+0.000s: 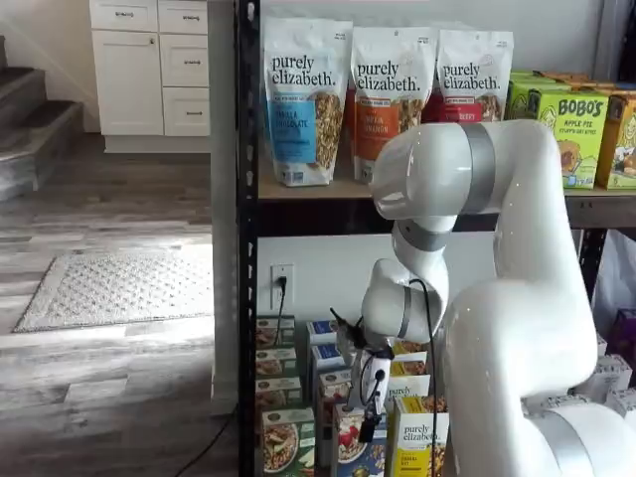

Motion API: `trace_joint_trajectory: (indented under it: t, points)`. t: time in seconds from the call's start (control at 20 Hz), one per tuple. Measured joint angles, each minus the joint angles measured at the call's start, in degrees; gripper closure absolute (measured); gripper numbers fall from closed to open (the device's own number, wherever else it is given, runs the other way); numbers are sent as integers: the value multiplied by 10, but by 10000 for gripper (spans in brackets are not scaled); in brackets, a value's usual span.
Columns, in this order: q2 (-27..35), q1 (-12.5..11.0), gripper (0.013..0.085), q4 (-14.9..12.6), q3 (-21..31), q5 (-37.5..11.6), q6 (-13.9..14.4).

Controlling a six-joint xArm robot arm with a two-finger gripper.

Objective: Pick up the blue and white box that is on the bottom shelf, the second box from the left

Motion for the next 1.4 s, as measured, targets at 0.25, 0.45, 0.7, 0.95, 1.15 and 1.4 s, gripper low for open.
trace_joint_trajectory:
  t: [0.25,0.45,0.7,0.95,1.15,1.4]
  points:
    - [-2,-6,130,-26,-29,78,22]
    - [-6,-5,130,-10,-21,57,9]
    - [-5,0,130,40,-5,-5,-34]
    - [10,3,130,93,-10,-41,-81]
    - [27,-1,130,77,-32,-35,-70]
    - [50,-7,130,71,-65,-22,-68]
